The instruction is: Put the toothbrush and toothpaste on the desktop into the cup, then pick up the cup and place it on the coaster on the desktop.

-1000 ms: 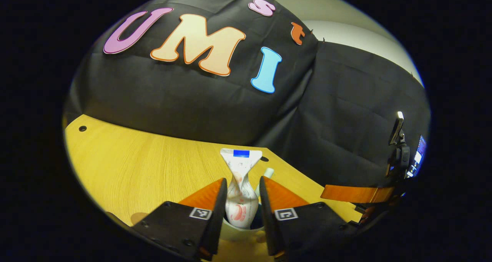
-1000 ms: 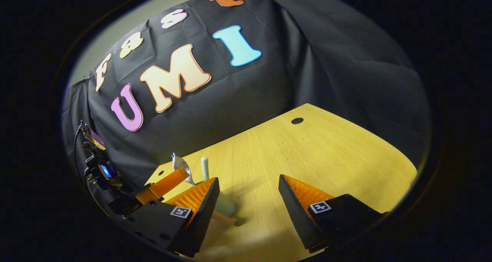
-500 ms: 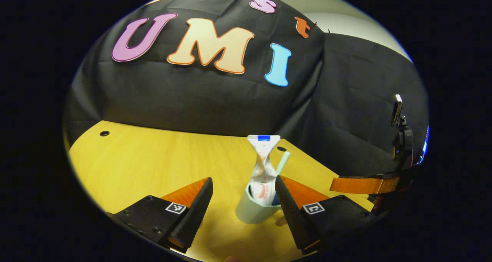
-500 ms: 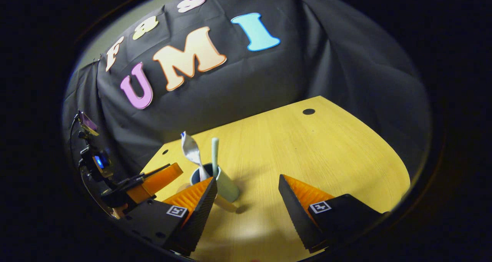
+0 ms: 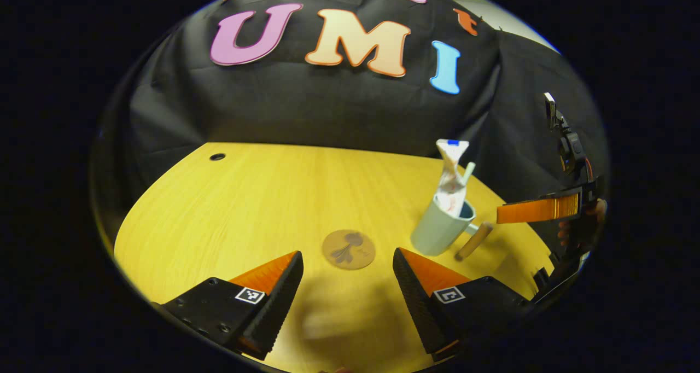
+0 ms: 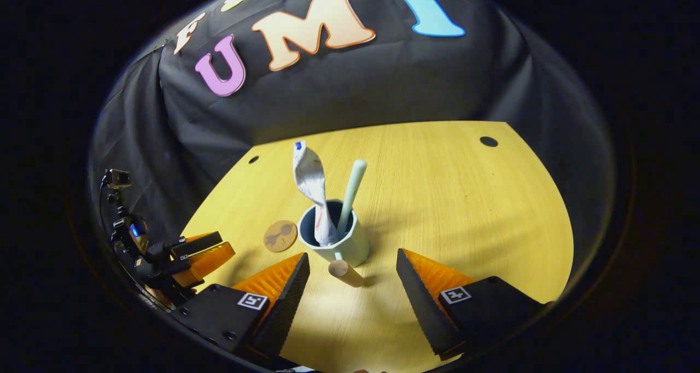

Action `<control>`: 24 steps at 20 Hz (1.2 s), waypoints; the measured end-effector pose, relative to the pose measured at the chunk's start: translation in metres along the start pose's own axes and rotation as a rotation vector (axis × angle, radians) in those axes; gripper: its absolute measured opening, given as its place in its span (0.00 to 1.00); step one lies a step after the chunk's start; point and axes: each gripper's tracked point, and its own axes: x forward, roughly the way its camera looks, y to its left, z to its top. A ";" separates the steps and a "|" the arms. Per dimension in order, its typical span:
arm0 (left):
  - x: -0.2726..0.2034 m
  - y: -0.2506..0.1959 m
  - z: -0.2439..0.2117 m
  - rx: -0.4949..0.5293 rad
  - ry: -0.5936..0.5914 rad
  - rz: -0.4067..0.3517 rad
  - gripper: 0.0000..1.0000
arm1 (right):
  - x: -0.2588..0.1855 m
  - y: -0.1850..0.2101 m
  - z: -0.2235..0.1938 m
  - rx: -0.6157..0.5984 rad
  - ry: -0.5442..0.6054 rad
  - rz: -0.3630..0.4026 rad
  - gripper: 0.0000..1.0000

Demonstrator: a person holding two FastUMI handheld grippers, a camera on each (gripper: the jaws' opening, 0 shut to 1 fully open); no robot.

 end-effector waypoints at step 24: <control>-0.021 0.080 -0.017 -0.106 0.079 0.133 0.96 | 0.065 0.014 -0.041 -0.226 0.347 -0.128 0.29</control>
